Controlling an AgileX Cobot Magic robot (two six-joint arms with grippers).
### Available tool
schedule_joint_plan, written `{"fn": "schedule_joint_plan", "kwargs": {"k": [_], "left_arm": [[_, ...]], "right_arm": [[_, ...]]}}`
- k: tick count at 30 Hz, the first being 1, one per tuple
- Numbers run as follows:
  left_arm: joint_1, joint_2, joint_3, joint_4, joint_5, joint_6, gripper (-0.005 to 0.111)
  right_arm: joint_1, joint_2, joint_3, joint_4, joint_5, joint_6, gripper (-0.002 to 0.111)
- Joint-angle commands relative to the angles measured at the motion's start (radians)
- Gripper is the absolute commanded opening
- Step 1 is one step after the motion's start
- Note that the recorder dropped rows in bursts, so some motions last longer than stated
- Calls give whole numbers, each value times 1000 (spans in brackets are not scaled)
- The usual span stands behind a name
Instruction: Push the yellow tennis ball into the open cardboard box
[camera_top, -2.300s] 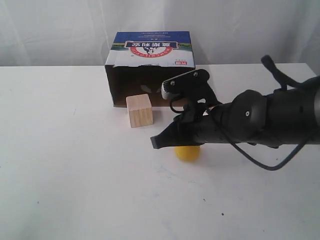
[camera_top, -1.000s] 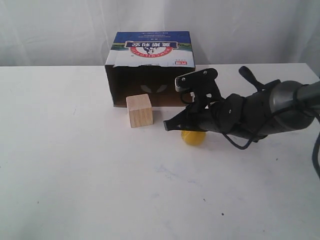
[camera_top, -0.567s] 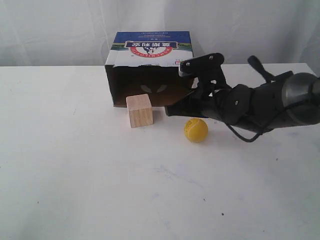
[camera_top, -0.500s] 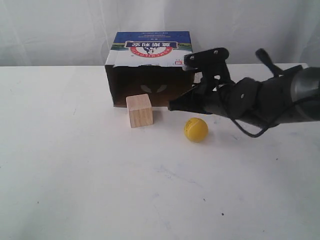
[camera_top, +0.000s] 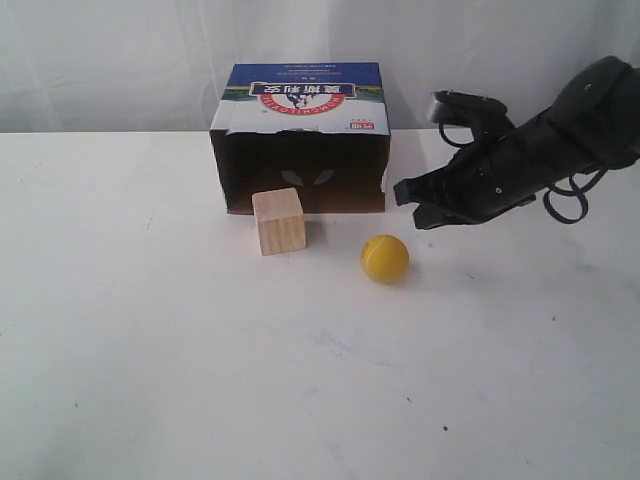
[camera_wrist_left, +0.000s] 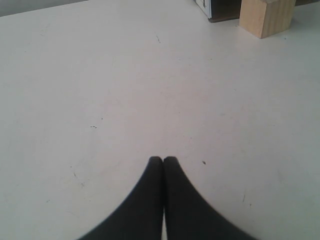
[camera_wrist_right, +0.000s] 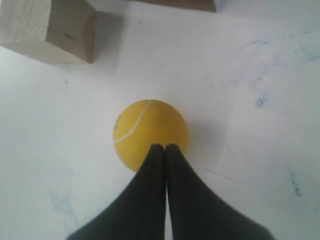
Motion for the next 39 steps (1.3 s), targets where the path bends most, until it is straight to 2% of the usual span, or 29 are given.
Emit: {"fn": "schedule_joint_plan", "kwargs": {"k": [1,5,29,39], "left_arm": [[-8,-4,3,-7,-1,0,0],[-8,-4,3,-7,-1,0,0],[-8,-4,3,-7,-1,0,0],[-8,-4,3,-7,-1,0,0]], "right_arm": [[39,1,-5,13,26,-34,0],[70,17,-5,13,5,-34,0],[99,184,-11,89,-126,-58,0],[119,226,-97,89,-153,-58,0]]}}
